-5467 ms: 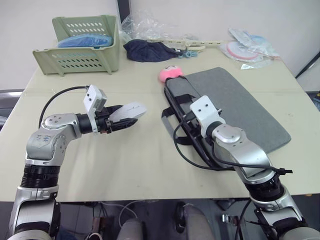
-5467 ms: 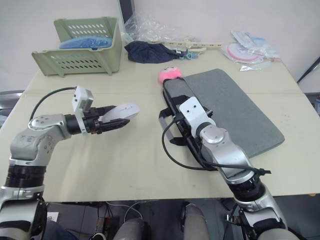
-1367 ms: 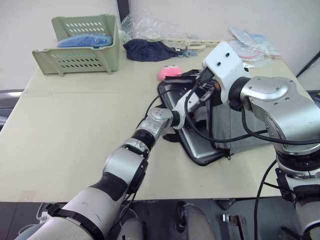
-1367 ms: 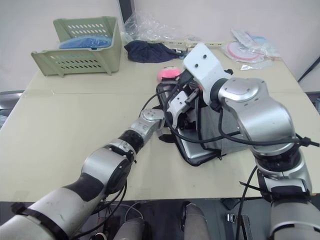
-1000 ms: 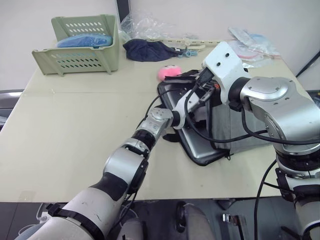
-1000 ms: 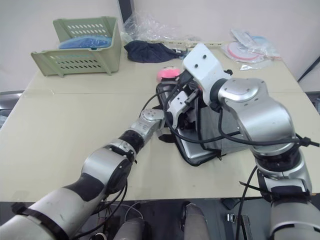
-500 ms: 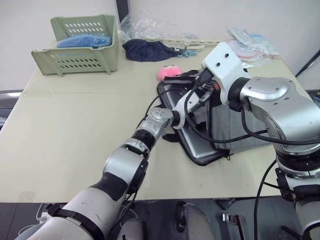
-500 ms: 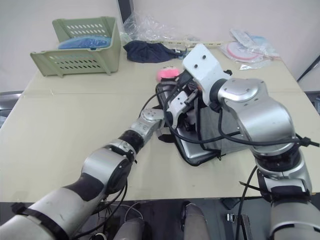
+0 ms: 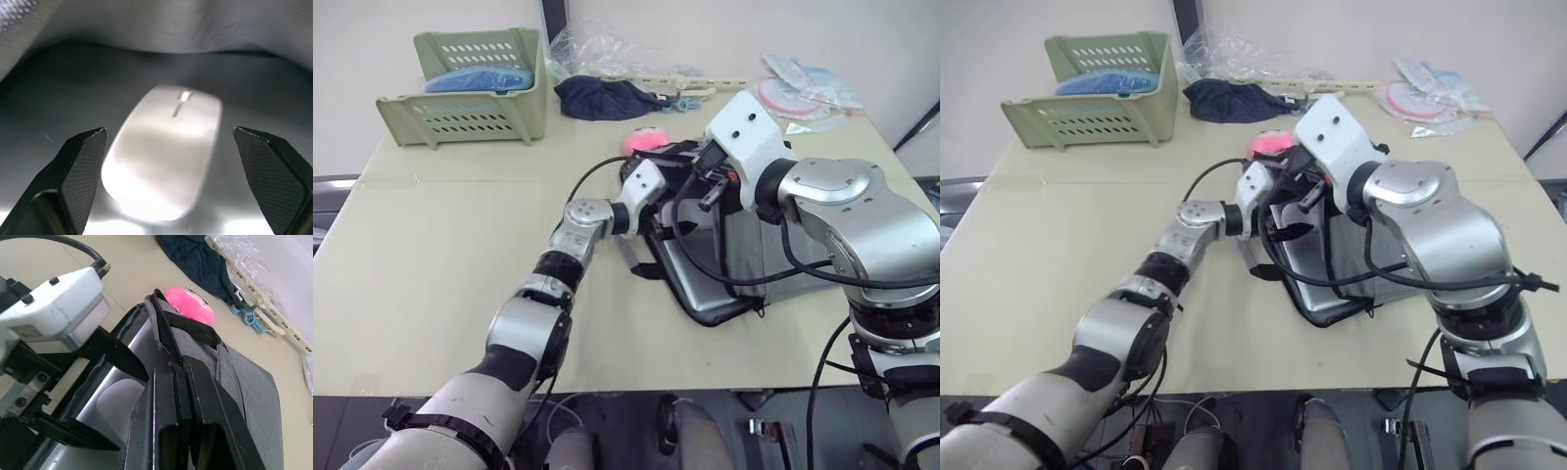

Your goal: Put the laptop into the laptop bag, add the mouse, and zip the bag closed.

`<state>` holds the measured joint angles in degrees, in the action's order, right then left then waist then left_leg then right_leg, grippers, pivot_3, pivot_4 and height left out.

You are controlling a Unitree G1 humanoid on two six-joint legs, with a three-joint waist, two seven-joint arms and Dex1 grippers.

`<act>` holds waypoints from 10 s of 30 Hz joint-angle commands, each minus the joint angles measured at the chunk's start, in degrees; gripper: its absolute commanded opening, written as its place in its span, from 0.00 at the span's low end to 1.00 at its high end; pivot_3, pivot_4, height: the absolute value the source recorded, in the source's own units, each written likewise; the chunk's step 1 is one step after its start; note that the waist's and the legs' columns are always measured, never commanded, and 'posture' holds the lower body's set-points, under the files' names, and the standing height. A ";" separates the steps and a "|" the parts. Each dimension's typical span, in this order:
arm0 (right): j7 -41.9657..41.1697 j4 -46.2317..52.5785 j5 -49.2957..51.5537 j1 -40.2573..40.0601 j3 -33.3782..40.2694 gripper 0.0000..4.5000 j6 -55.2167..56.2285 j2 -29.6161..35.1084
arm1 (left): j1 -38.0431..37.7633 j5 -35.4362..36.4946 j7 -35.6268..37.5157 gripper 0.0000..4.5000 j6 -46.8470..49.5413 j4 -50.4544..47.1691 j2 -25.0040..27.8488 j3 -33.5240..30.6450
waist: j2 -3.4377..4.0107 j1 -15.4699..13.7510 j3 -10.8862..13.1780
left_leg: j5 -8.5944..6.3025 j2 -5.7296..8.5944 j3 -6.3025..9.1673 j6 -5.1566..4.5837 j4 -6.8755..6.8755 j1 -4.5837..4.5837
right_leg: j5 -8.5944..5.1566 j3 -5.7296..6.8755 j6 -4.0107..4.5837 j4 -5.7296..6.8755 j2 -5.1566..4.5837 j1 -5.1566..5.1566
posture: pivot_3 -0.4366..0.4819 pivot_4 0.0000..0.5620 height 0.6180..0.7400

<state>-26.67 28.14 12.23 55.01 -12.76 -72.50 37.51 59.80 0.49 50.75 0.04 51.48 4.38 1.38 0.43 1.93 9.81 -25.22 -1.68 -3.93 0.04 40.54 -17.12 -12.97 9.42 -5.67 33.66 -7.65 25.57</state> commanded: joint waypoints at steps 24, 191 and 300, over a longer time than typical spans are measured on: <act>-5.27 4.66 1.74 -5.86 -0.01 0.00 10.83 2.19 | -18.41 28.79 5.79 0.98 53.38 -59.75 27.68 -11.69 | 0.05 -0.37 0.02 | -0.02 0.02 0.21 0.04 0.19 -0.07 | -0.01 -0.08 0.01 0.04 -0.02 0.01 | 0.48 0.27 1.00; 17.76 2.53 62.96 -86.81 47.55 0.01 23.33 -12.43 | 0.89 14.16 12.14 1.00 22.34 14.81 11.86 -10.29 | -0.47 -3.22 -0.34 | -0.41 0.09 -0.18 -0.44 -0.02 0.68 | 0.00 -0.35 0.00 -0.25 0.01 -1.05 | 0.48 0.27 1.00; -6.19 -17.81 36.89 -39.44 32.62 0.00 9.29 4.98 | -41.82 45.29 -19.12 0.01 72.26 -65.76 12.67 -20.66 | -0.17 -2.07 -0.13 | -0.50 -0.11 -0.31 -0.20 -0.18 0.62 | 0.04 -0.30 -0.09 -0.51 0.12 -0.93 | 0.48 0.27 1.00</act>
<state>-30.80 6.12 46.51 15.10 20.59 -62.89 43.58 17.73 41.47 29.24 70.58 -12.49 18.08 -23.89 0.26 -0.14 9.68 -25.71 -1.78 -4.24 -0.16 40.36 -16.50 -12.93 9.12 -5.76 33.14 -7.53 24.63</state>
